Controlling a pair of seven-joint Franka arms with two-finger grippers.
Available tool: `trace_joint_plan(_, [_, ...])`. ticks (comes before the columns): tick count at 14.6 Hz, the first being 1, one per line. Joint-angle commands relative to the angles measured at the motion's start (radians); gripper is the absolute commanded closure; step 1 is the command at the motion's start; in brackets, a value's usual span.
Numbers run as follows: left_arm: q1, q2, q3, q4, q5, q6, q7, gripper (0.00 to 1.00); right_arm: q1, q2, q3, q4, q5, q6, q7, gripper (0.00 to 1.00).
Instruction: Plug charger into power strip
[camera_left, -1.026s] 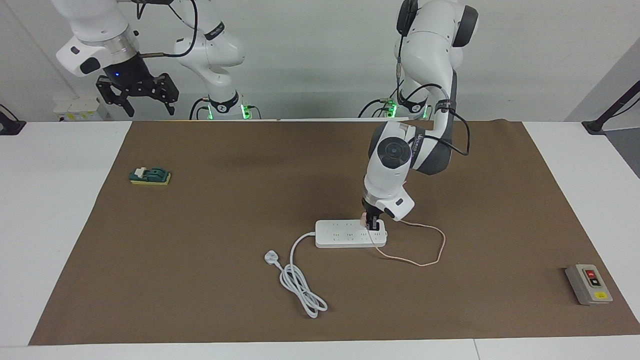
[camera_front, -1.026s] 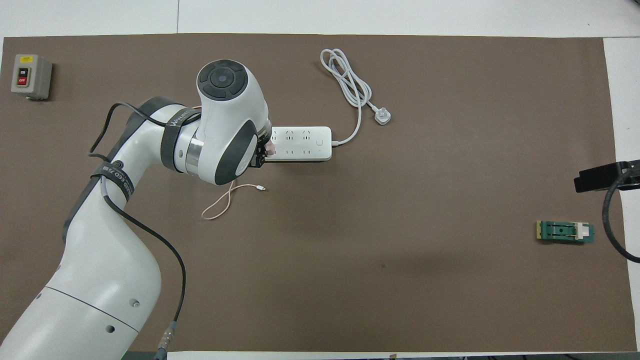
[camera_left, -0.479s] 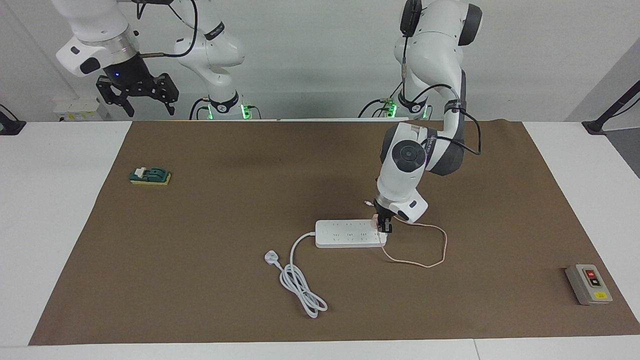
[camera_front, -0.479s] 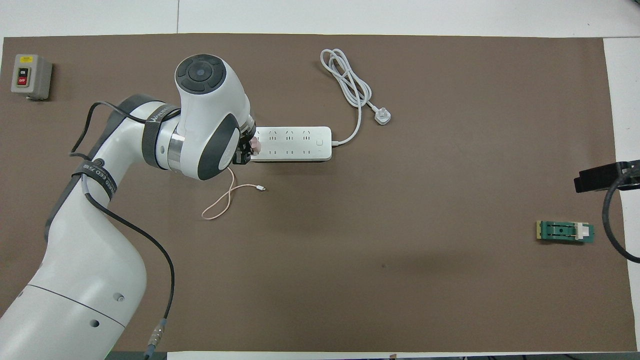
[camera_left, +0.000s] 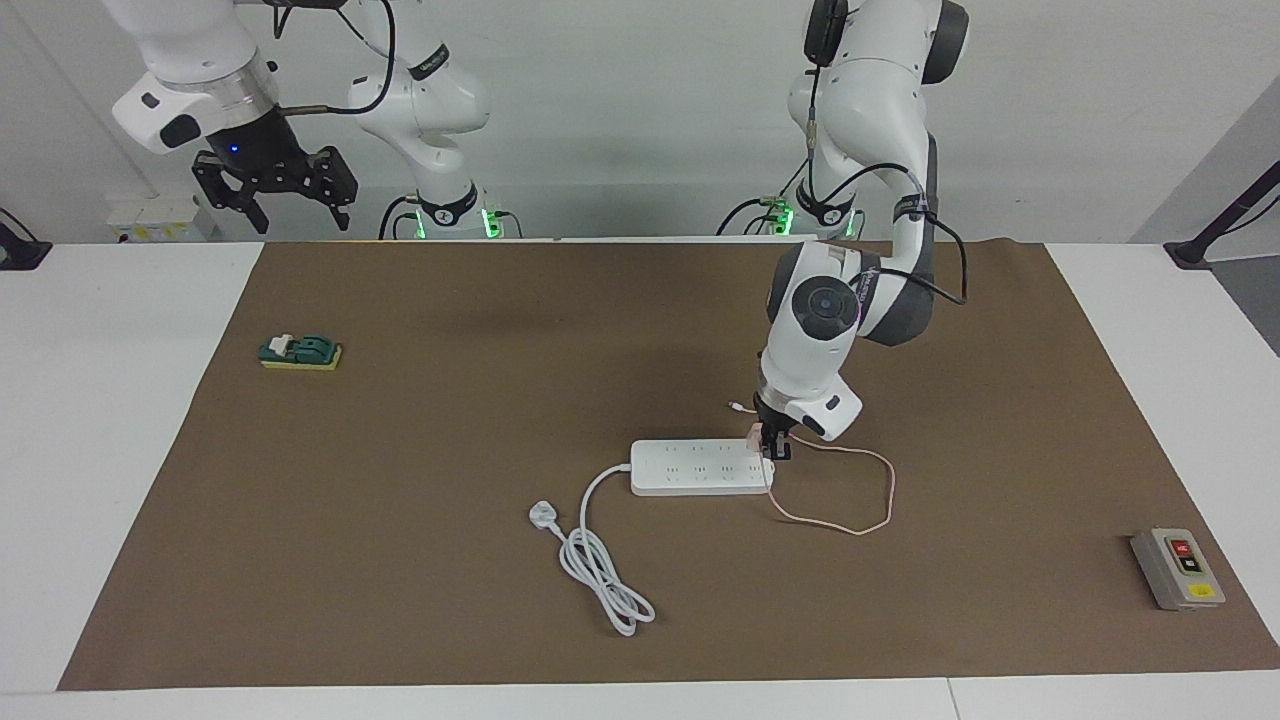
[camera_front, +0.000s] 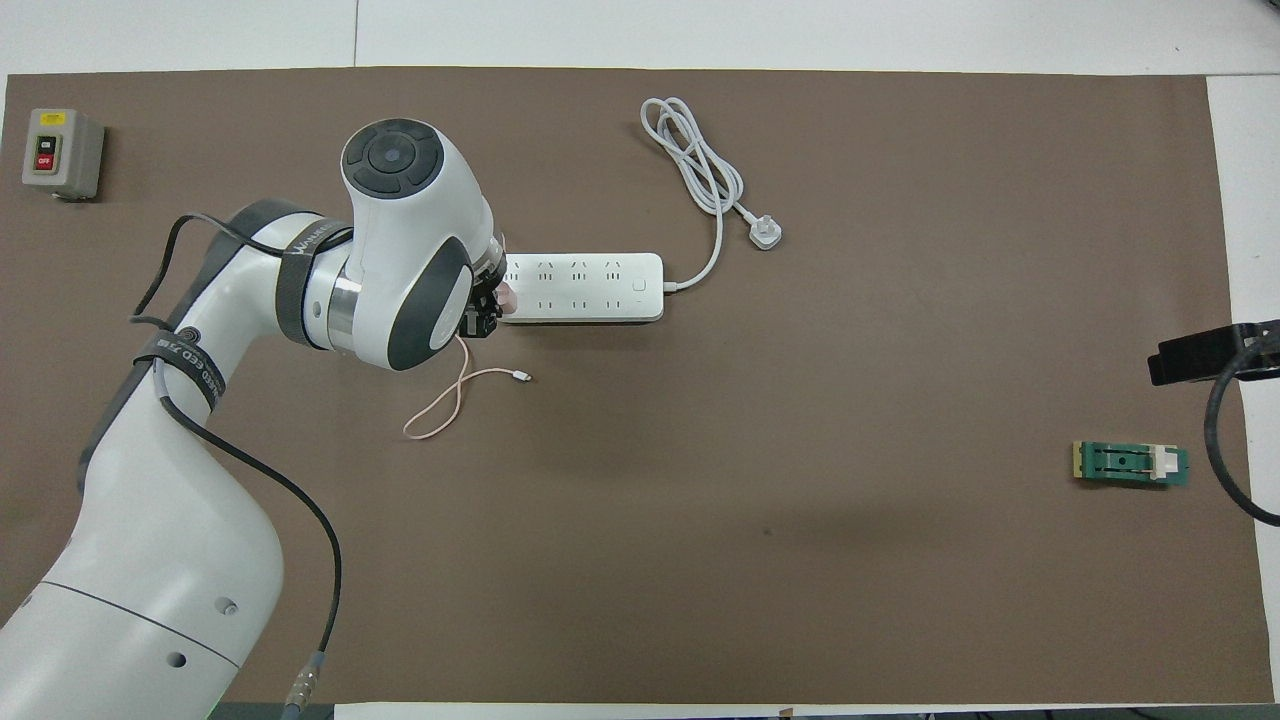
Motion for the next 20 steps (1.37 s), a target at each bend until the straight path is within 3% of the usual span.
trace_joint_plan(1, [-0.005, -0.016, 0.001, -0.051, -0.015, 0.041, -0.005, 1.0, -0.02, -0.012, 0.012, -0.004, 0.008, -0.011, 0.008, 0.0])
trace_joint_plan(20, [-0.027, -0.027, -0.002, -0.094, -0.017, 0.081, -0.025, 1.0, -0.02, -0.012, 0.012, -0.002, 0.008, -0.011, 0.007, 0.0])
